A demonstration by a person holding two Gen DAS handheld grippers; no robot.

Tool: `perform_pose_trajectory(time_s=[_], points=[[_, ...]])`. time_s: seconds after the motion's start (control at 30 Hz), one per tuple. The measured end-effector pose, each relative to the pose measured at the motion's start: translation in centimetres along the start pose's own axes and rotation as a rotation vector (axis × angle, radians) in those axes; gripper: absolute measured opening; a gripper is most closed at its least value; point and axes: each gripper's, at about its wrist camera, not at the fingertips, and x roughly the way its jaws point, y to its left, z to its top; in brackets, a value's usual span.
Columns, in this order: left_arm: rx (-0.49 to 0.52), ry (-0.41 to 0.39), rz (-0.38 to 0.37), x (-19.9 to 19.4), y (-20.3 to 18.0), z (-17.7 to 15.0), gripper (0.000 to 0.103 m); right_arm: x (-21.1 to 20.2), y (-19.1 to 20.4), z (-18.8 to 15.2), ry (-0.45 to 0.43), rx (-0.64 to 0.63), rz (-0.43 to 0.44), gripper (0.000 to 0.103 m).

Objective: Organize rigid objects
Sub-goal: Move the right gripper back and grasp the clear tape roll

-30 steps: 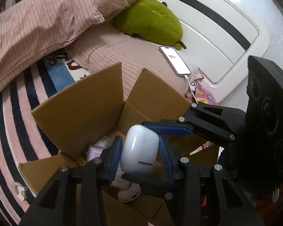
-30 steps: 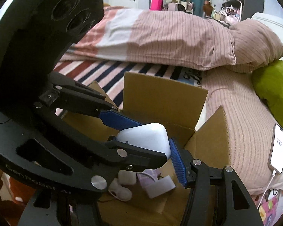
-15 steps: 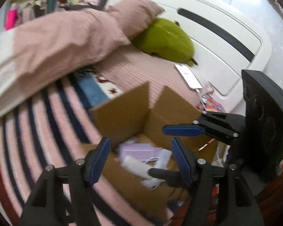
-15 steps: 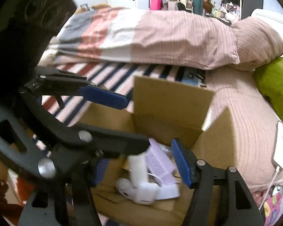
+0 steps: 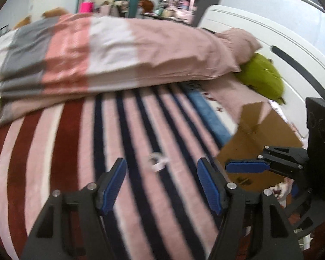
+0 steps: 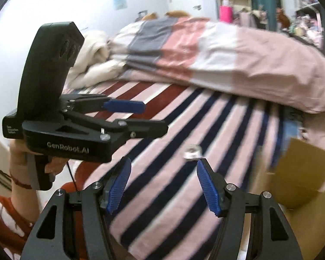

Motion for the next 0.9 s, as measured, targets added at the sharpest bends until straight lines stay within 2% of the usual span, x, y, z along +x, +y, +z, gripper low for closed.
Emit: perform_pose_trajectory(time_s=[0.1, 0.27, 0.43, 0.6, 0.67, 0.77, 0.9], points=[[-0.031, 0.014, 0.018, 0.6, 2.6, -1.7, 0.064, 4.1, 0.1, -0.2, 0.048, 0.033, 0.008, 0.06], [-0.068, 0.057, 0.023, 2.3, 5.0, -4.0, 0.064, 10.8, -3.1, -1.7, 0.089, 0.137, -0.105, 0.06], [-0.094, 0.08, 0.011, 3.4, 6.0, -5.0, 0.064, 15.2, -6.0, -2.2, 0.091, 0.117, -0.193, 0.06], [-0.102, 0.087, 0.006, 3.8, 6.2, -5.2, 0.064, 16.6, -6.5, -2.1, 0.067, 0.054, -0.223, 0.058], [-0.102, 0.087, 0.007, 3.9, 6.2, -5.2, 0.064, 16.7, -6.1, -2.0, 0.064, 0.018, -0.241, 0.035], [-0.099, 0.084, 0.006, 3.6, 6.0, -5.0, 0.064, 16.5, -5.4, -1.7, 0.068, -0.004, -0.244, 0.036], [-0.082, 0.074, -0.038, 2.9, 4.7, -4.3, 0.064, 13.5, -3.0, -1.3, 0.025, -0.029, -0.184, 0.036]])
